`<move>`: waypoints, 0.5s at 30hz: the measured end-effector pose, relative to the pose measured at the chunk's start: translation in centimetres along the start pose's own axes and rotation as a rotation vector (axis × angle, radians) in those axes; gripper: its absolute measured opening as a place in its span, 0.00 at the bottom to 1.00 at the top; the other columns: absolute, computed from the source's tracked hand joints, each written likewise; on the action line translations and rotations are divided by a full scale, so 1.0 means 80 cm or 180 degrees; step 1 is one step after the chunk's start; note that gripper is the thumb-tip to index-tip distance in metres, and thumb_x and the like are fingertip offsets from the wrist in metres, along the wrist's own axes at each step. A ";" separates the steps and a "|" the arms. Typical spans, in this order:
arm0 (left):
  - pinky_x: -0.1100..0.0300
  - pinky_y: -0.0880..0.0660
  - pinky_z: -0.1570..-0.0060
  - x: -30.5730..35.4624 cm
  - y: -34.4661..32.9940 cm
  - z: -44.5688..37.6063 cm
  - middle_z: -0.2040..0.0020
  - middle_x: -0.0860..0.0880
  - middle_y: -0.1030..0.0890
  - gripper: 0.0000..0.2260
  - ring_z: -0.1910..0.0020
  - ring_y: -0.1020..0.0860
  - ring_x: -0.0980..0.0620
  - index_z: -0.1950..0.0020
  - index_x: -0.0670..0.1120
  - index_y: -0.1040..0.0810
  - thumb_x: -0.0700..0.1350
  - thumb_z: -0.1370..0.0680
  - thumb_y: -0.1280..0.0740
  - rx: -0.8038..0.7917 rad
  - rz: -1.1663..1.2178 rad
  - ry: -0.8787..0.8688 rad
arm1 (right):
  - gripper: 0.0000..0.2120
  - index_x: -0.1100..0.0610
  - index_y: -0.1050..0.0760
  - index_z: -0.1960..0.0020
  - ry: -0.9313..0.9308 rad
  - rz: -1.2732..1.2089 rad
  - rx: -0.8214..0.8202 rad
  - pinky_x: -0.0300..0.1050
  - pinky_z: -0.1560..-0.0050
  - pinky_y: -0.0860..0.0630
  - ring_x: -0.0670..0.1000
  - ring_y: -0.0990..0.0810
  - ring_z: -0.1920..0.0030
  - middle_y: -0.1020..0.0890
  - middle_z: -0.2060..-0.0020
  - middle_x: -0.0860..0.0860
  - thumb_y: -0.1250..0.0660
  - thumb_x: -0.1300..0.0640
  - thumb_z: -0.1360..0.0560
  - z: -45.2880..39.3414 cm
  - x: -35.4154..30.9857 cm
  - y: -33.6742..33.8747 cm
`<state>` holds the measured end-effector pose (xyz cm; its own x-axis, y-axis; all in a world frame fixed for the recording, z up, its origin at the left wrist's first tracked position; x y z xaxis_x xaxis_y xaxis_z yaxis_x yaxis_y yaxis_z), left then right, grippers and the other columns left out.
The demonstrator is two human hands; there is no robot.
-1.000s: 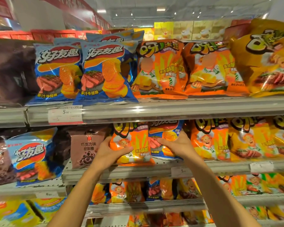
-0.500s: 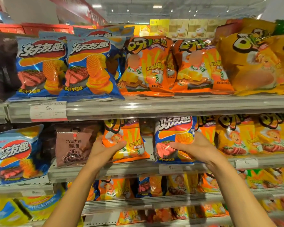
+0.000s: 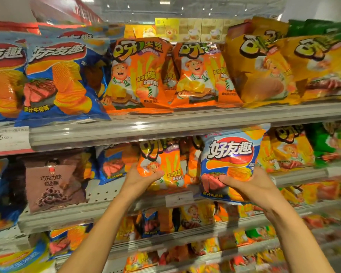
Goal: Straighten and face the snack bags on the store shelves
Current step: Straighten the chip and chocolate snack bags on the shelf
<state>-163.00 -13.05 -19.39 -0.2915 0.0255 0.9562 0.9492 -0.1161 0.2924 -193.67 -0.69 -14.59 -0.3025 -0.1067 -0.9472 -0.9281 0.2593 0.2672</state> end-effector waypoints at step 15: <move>0.44 0.21 0.47 0.012 0.023 0.039 0.52 0.53 0.15 0.12 0.51 0.17 0.52 0.47 0.55 0.21 0.60 0.21 0.38 -0.0327 -0.0677 -0.0575 | 0.14 0.37 0.15 0.55 0.0163 -0.0214 -0.0869 0.33 0.64 0.23 0.39 0.17 0.65 0.14 0.63 0.39 0.22 0.55 0.34 0.010 -0.021 -0.144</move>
<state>-161.18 -10.13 -17.92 -0.4481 0.2351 0.8625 0.8494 -0.1887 0.4928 -182.29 -2.74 -16.20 -0.2423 -0.1652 -0.9560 -0.9685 -0.0175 0.2484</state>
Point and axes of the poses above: each hand's wrist, its own z-axis away from the middle knuckle, its own y-axis out of the back of the hand, x = y × z, the point moved 5 cm from there along -z, towards the middle knuckle
